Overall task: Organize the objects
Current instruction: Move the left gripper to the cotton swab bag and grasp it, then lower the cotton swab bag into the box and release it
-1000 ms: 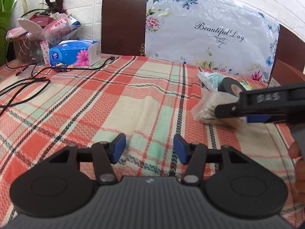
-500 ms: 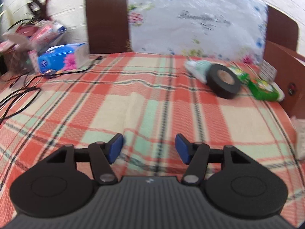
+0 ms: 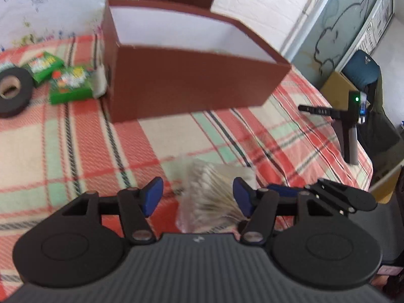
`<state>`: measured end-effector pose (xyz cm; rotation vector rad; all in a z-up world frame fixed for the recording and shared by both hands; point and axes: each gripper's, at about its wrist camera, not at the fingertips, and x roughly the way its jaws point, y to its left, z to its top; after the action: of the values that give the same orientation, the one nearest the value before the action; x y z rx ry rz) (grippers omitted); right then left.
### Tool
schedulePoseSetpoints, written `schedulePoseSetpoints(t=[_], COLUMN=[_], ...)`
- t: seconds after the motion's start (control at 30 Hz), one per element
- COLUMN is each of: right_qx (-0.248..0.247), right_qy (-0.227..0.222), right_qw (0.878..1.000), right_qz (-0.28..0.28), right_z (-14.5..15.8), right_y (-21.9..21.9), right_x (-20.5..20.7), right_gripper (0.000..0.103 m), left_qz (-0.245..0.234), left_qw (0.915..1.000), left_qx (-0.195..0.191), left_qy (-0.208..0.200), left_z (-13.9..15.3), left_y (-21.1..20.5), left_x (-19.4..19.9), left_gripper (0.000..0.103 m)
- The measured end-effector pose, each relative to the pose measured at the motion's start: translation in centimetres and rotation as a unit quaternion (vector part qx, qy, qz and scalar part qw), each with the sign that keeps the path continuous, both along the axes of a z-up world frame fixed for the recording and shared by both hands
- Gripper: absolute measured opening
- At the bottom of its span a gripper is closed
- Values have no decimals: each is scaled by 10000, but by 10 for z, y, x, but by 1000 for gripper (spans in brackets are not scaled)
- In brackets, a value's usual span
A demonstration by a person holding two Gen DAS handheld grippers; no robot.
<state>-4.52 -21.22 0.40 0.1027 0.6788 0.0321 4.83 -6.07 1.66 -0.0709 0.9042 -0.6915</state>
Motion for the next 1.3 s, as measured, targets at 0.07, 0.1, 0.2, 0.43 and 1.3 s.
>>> schedulePoseSetpoints(t=[0.07,0.1,0.2,0.43,1.3], right_qx=[-5,28,-50,-274,22], right_qy=[1,28,39,-1251,-1685], right_qw=[10000,9999,9999,9918,9851], right_qz=[75,123,135,40,-331], right_z=[-3,-6,-9,61,67], right_y=[1,1,2,-9,-32], right_x=[6,10,21,42,113], right_gripper=[60,56,46,45,72], left_qz=[-79,-62,-1,33,1288], left_qw=[9987,9983,9988,9948,9831], left_qx=[-122,-188,-149,-414,152], left_qy=[496,552,458,-934,-1295], left_z=[-14,-19,-9,90,83], left_y=[-8,-9,-9,-14,3], left_x=[5,5,4,27,72], left_gripper=[55,53,45,44,44])
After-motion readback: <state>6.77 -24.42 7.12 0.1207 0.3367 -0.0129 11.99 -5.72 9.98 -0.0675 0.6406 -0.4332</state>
